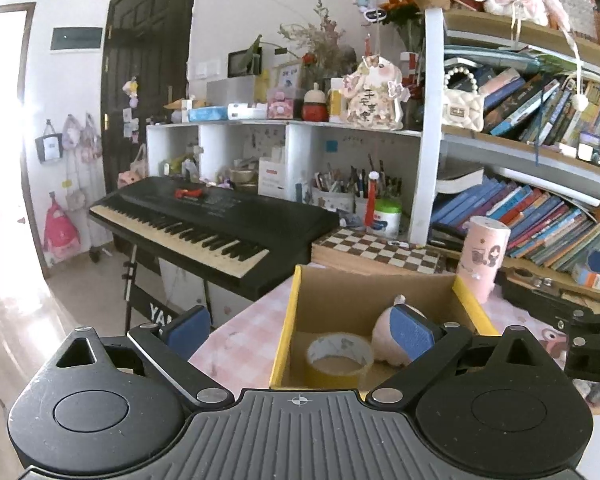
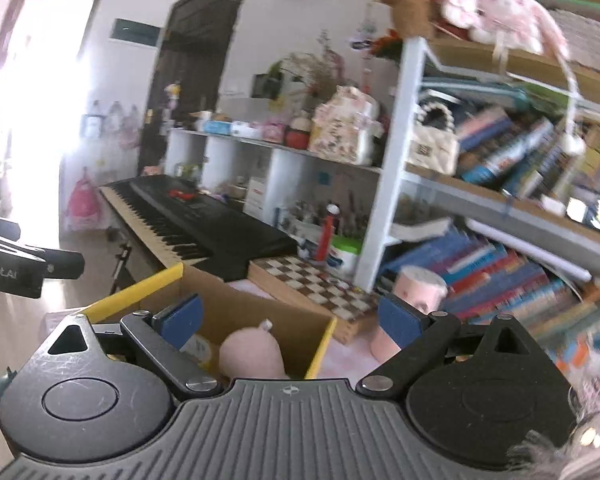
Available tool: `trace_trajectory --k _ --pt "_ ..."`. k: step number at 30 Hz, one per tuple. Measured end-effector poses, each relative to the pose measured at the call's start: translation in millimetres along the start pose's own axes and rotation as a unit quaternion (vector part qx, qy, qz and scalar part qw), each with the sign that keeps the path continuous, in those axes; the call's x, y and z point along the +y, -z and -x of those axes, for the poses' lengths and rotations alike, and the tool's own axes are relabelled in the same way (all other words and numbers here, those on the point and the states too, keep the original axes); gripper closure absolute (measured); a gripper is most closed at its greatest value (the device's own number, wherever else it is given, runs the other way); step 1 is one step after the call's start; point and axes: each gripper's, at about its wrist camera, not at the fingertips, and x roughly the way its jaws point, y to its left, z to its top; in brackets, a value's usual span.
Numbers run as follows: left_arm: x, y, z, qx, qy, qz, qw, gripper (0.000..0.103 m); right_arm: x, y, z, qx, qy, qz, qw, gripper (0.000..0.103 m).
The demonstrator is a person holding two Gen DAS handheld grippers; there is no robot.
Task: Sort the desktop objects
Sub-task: 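Lower tape and pig into the yellow box and open both tools, then withdraw both tools from the box back over the table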
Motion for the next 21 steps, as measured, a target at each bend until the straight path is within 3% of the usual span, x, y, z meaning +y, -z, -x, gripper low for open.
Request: trace_trajectory --k 13,21 --pt "4 40 43 0.035 0.026 -0.014 0.9990 0.005 31 43 53 0.081 0.065 -0.057 0.993 0.008" --pt "5 65 59 0.070 0.037 -0.023 0.9966 0.005 42 76 79 0.158 0.102 -0.146 0.971 0.008"
